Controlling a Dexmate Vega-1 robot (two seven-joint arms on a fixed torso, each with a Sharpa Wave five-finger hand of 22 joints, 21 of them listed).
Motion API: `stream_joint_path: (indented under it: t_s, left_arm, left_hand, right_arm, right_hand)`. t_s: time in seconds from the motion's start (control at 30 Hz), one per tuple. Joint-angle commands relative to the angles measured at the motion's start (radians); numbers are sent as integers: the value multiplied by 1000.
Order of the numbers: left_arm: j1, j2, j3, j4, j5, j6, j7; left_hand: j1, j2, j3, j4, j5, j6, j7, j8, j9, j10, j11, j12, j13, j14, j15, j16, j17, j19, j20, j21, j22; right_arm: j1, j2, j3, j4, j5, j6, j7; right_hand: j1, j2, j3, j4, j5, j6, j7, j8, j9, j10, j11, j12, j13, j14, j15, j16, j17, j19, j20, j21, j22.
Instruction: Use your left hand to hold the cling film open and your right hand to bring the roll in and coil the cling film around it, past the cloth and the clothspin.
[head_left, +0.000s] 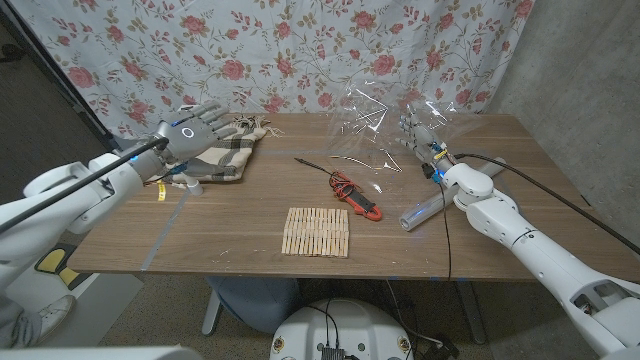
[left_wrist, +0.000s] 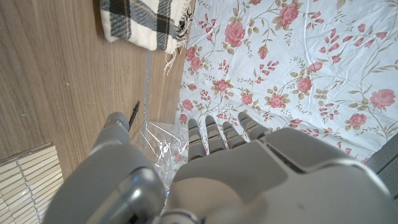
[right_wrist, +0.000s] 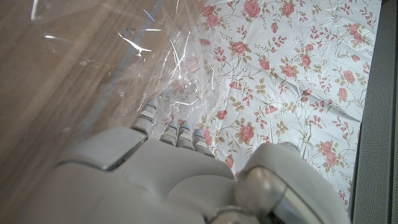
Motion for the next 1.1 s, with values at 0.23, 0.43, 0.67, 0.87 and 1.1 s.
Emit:
stream_joint_path:
  t_s: [0.23, 0.43, 0.67, 0.87, 1.1]
  left_arm:
    - [65, -33, -16, -41, 166, 90, -17]
    - [78, -28, -33, -59, 186, 70, -69]
    - [61, -56, 20, -62, 249, 142, -106]
    - [65, -42, 12, -69, 246, 132, -163]
    - [54, -38, 44, -65, 291, 161, -236]
  left_hand:
    - [21, -12, 6, -4, 3, -7, -2, 1, 2, 6, 6, 0, 2, 9, 1, 7, 2, 18, 4, 10, 3]
    - [24, -19, 4, -3, 1, 3, -3, 5, 3, 3, 6, -1, 2, 7, 5, 5, 2, 12, 9, 7, 3]
    - [28, -29, 1, -2, -1, -33, 2, -9, 3, 2, 9, -1, 2, 8, 12, 6, 3, 11, 16, 6, 3]
    - [32, -34, -1, -1, -2, -18, 8, -1, 3, -3, 11, -3, 2, 6, 17, 5, 3, 6, 20, 4, 3]
    - [33, -37, -3, 1, -3, -21, 10, -2, 3, -2, 9, -3, 2, 4, 17, 5, 3, 1, 23, 3, 3]
  right_arm:
    - [9, 12, -7, 19, 2, 5, 11]
    - [13, 16, -11, 23, 0, 5, 11]
    - [15, 26, -13, 35, 2, 11, 12]
    - [16, 29, -14, 44, 1, 23, 17]
    - [23, 32, -17, 50, -2, 24, 21]
  right_hand:
    - [7, 4, -1, -7, 3, -4, 1, -1, 1, -2, 5, 3, -1, -7, -4, 6, 0, 1, 0, 5, 4]
    - [7, 4, -1, -7, 3, -3, 2, -1, 1, -2, 4, 3, -1, -7, -4, 6, 0, 1, 0, 5, 4]
    - [7, 4, -2, -8, 3, -3, 1, -1, 1, -3, 4, 3, -1, -7, -4, 6, 0, 0, 0, 5, 4]
    - [7, 4, -2, -8, 3, -3, 2, -1, 1, -3, 5, 3, -1, -7, -5, 7, 0, 1, -1, 5, 4]
    - [7, 4, -2, -9, 3, -3, 2, -1, 1, -3, 6, 4, -1, -7, -4, 7, 0, 1, 0, 5, 4]
